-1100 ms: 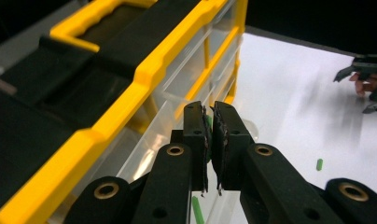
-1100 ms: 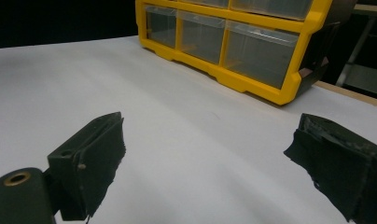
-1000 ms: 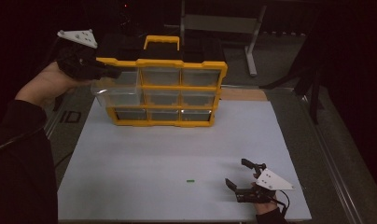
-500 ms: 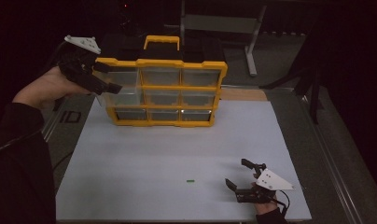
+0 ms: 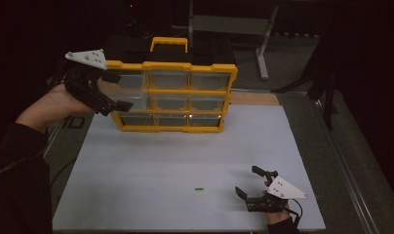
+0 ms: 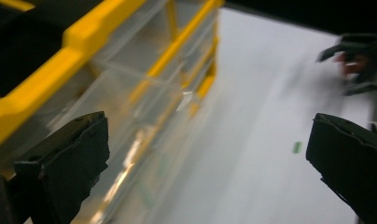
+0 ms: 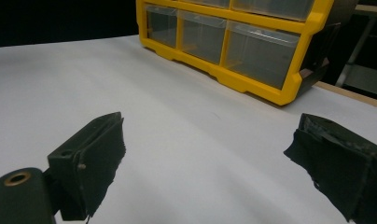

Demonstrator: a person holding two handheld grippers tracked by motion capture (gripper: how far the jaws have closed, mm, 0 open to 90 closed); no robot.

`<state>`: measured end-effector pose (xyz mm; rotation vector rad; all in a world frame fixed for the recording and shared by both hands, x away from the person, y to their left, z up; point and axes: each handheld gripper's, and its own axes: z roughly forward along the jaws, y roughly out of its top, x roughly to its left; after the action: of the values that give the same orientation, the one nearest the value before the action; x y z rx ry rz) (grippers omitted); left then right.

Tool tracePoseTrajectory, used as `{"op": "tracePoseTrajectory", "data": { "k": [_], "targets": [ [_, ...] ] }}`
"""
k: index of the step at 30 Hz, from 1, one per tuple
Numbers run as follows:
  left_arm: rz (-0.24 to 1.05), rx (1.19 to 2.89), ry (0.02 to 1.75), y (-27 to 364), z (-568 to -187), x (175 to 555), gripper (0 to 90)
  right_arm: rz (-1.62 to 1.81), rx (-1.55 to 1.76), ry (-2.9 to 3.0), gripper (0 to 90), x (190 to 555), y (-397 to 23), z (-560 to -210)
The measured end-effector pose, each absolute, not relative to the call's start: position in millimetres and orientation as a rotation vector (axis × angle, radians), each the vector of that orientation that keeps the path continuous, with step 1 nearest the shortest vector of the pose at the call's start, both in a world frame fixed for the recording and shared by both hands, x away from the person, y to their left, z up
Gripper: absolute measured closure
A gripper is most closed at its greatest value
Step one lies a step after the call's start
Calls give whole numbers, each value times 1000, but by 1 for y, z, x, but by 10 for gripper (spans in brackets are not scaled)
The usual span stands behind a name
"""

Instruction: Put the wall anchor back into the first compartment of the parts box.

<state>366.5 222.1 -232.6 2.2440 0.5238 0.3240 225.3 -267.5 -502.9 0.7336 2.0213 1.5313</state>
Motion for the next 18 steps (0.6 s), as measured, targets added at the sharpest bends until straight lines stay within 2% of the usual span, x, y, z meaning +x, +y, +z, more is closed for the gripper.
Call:
{"op": "tracePoseTrajectory", "data": {
  "k": [11, 18],
  "targets": [
    [263, 2212, 387, 200, -247, 344, 0, 1532, 727, 2019, 86, 225, -268, -502],
    [195, 2218, 269, 167, -263, 328, 0, 1537, 735, 2015, 86, 225, -268, -502]
  ]
}}
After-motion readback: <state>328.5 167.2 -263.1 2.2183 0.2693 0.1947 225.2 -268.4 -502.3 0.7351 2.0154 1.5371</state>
